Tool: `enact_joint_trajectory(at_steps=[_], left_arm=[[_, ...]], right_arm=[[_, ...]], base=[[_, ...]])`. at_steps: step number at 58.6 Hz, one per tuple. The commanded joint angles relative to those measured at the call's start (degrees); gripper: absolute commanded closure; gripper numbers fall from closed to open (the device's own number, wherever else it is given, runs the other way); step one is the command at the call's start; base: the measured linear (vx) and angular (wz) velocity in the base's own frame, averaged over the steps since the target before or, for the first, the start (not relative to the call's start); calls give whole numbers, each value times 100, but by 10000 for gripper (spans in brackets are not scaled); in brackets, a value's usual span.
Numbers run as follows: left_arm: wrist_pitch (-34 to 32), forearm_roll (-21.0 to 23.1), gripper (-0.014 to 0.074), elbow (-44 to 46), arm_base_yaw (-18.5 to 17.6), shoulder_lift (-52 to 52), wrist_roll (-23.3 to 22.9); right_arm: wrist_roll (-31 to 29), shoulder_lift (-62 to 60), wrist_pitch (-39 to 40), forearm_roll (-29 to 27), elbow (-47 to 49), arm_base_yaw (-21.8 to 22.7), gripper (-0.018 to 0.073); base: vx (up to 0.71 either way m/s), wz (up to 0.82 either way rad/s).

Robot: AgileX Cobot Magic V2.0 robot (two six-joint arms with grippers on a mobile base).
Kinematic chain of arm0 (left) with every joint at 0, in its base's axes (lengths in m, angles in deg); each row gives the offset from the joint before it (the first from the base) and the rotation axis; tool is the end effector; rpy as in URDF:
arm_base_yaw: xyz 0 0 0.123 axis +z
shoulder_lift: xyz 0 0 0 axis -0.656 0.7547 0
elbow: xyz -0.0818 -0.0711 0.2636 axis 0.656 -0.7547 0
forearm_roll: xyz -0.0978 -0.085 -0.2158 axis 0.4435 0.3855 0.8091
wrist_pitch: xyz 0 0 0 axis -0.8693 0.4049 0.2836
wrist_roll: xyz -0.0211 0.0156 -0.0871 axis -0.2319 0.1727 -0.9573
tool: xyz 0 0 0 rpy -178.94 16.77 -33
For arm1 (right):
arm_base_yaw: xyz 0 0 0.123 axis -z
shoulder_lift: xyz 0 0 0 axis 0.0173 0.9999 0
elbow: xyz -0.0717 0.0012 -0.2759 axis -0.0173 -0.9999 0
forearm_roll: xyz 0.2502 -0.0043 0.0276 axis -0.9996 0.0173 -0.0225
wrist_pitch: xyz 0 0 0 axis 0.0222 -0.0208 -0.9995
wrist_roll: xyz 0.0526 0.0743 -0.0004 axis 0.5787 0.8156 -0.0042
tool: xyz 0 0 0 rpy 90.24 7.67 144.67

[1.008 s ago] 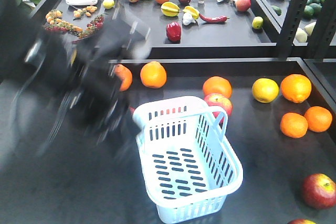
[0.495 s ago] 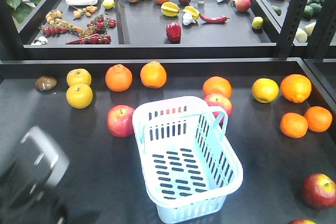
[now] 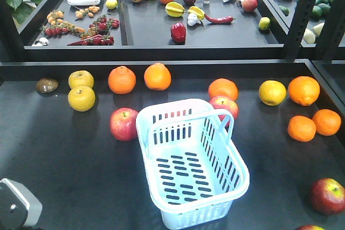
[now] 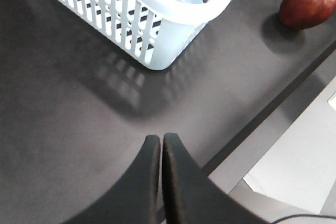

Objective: Pick three apples into basket with both arms

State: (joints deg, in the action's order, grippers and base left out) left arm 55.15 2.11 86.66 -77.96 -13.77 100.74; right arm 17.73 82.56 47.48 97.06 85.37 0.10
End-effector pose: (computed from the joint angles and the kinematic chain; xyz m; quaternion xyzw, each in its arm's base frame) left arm 0.0977 -0.0930 0.2045 0.2377 0.8804 -0.2354 0.3361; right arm 0.0565 -0.0030 0.1918 0.0371 0.7303 0.0077 0.6821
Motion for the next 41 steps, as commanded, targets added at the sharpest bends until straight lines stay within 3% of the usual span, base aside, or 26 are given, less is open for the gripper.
enact_joint_trajectory(at_steps=[1,41], left_arm=[[-316,129,603,137,-25,-37,-42],[-256,128,602,137,-25,-37,-42]], right_arm=[[-37,-67,428,14,-79,24,564],[-37,-67,428,14,-79,24,564]], base=[[0,0],[0,0]])
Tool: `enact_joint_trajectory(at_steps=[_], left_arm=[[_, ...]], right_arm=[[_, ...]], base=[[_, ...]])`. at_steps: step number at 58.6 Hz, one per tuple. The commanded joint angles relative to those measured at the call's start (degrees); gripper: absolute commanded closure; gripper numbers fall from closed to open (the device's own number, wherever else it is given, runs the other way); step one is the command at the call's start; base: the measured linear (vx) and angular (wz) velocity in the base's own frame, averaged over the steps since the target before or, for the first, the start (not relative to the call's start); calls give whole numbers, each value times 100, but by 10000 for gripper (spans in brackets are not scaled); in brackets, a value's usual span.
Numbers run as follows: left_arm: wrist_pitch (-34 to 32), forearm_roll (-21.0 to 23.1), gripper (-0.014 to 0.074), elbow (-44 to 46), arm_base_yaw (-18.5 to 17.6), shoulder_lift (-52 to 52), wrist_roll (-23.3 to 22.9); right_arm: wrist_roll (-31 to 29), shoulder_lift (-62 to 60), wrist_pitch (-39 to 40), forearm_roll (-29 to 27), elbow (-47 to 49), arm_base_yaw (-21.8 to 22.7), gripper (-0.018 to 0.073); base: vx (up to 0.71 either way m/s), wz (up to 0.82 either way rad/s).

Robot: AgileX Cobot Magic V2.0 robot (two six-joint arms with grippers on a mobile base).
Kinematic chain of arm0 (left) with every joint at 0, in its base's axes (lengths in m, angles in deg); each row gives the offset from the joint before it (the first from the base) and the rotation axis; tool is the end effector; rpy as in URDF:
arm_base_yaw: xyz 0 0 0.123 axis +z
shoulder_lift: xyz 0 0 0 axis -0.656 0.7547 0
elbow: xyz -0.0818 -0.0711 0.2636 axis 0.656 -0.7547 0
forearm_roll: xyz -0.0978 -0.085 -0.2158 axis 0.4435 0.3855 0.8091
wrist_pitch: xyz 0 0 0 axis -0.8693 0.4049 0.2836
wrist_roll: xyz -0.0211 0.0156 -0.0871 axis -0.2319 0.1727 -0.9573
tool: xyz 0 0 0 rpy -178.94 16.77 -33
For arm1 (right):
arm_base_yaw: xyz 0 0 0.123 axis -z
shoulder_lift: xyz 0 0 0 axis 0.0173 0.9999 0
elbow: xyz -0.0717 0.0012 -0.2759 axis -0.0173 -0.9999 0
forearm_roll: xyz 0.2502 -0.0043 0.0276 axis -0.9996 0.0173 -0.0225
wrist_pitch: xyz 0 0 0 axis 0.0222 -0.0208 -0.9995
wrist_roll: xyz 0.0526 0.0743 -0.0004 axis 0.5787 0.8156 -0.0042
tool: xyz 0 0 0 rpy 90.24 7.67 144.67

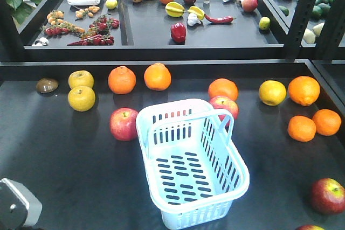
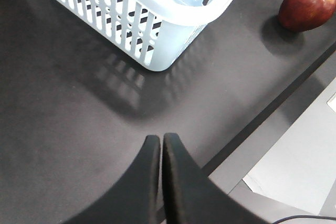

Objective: Pick three apples into basket with both arms

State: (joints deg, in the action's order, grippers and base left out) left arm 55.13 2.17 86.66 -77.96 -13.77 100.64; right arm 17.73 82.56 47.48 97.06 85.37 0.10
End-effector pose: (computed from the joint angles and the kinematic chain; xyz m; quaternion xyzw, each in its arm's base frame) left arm 0.0977 -0.0930 0.2045 0.2365 0.8806 -0.2360 0.3360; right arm 0.0565 -0.0030 0.1918 0.0371 0.7303 0.0077 0.6821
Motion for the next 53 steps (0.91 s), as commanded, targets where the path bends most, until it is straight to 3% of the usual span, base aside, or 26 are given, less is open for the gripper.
enact_joint_trajectory(at_steps=[1,53], left_arm=[[-254,122,602,137,-25,-37,-32],[-279,122,602,137,-25,-37,-32]], right_arm=[[-37,-67,428,14,-79,24,564],[-37,-67,428,14,-79,24,564]], base=[[0,0],[0,0]])
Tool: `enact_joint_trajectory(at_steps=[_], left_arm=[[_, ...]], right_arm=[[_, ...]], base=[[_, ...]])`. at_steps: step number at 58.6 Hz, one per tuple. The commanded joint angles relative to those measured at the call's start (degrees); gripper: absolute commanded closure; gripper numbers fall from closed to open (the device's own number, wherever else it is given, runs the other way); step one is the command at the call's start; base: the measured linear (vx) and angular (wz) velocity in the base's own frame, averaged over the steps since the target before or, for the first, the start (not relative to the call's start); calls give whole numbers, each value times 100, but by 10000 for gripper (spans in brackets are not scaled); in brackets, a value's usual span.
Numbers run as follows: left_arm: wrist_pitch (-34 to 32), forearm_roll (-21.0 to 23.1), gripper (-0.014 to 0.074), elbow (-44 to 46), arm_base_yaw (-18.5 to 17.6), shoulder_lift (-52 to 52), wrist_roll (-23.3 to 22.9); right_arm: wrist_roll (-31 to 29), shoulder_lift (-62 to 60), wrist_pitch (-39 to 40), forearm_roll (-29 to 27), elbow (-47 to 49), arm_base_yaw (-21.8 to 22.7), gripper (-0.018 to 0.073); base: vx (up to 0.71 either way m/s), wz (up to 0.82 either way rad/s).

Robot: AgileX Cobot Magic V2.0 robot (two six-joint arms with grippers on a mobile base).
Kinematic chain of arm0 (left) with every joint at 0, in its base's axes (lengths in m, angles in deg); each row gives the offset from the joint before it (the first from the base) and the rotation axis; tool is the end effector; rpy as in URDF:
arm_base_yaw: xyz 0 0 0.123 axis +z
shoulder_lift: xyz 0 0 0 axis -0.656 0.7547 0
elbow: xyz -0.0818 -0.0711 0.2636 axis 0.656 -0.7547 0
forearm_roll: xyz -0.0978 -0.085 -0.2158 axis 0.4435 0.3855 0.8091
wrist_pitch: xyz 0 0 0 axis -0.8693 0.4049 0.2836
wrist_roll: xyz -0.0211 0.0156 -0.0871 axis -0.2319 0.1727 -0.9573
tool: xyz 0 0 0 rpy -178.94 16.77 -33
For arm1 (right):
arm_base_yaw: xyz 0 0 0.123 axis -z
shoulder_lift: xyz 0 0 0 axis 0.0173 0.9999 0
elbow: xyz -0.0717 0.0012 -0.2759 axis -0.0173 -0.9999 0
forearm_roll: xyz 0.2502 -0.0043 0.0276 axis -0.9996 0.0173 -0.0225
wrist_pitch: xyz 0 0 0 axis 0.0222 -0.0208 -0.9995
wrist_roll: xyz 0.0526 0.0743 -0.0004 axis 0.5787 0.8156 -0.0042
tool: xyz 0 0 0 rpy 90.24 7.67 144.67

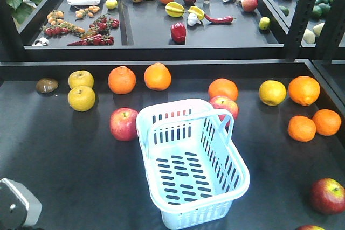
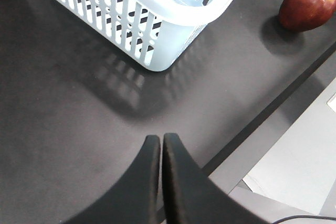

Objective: Pick three apples into basket with both arms

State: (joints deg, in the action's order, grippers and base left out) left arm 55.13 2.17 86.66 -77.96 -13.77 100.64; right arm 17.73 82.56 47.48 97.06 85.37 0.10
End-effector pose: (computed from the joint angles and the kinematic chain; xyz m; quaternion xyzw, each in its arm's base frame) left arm 0.0977 -0.0930 0.2045 0.2365 0.8806 -0.2360 0.3360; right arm 0.0565 -0.0030 0.1918 0.0371 0.7303 0.0077 0.6821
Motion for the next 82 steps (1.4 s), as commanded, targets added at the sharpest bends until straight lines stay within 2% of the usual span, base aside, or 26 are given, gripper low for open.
enact_joint_trajectory(at_steps=[1,82], left_arm=[[-282,122,602,137,-25,-37,-32],[-342,117,602,137,-25,-37,-32]], right_arm=[[-37,-67,428,14,-79,24,564],[-37,-67,428,14,-79,24,564]], base=[[0,0],[0,0]])
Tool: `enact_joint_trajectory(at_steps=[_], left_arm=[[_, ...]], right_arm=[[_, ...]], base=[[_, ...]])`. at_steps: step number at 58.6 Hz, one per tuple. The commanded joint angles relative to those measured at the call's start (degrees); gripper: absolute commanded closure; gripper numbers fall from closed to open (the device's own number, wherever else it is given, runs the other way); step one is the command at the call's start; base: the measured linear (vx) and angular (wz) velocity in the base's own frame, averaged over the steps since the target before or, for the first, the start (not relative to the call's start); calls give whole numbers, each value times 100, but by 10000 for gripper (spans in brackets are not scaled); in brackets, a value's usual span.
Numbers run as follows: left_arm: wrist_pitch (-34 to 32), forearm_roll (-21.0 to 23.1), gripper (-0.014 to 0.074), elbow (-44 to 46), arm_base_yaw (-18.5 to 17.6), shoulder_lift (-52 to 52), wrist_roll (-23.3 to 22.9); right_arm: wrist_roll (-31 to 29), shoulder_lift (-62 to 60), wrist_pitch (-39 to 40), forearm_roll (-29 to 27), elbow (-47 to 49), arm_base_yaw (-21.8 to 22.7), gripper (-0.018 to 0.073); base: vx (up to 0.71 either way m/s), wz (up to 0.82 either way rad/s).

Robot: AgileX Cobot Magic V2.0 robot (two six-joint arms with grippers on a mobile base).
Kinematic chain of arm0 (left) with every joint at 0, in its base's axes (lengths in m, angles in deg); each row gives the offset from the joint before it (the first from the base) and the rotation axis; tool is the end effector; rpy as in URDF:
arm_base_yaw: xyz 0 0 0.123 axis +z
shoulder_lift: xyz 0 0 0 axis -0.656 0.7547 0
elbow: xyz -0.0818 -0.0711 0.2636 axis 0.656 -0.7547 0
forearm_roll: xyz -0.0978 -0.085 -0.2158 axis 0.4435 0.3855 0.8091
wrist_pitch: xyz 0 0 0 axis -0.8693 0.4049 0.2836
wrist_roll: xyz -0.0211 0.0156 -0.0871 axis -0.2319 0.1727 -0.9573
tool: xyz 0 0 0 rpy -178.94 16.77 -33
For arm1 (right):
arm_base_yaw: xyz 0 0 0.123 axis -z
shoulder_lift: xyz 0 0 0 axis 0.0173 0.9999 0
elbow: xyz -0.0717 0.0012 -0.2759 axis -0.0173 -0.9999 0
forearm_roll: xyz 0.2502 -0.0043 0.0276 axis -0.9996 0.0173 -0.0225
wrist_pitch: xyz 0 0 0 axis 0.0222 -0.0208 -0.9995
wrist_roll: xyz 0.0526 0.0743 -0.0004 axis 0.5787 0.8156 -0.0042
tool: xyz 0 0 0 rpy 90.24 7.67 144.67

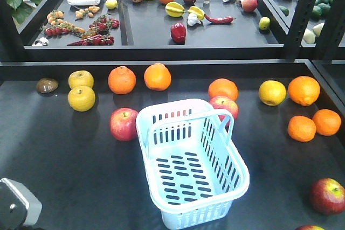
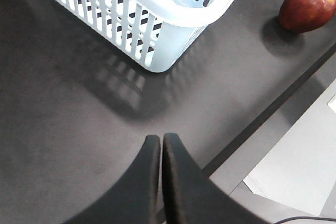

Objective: Pick three apples into basket with both arms

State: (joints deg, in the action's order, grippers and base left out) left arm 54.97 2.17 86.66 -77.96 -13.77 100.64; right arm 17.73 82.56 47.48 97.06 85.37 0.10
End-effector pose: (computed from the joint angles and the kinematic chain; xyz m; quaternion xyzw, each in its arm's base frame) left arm 0.0979 -0.0930 0.2047 0.2360 0.8803 -0.2359 0.3373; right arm 0.0565 -0.0030 0.1918 0.0371 0.7303 0.0077 0.6821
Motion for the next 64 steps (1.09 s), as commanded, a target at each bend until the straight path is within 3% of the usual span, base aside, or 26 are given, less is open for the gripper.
enact_joint_trajectory(at_steps=[1,64], left_arm=[[-326,117,602,137,-25,-37,-32],[-308,117,602,137,-25,-37,-32]], right_arm=[[-37,-67,428,14,-79,24,564],[-37,-67,428,14,-79,24,564]], base=[[0,0],[0,0]])
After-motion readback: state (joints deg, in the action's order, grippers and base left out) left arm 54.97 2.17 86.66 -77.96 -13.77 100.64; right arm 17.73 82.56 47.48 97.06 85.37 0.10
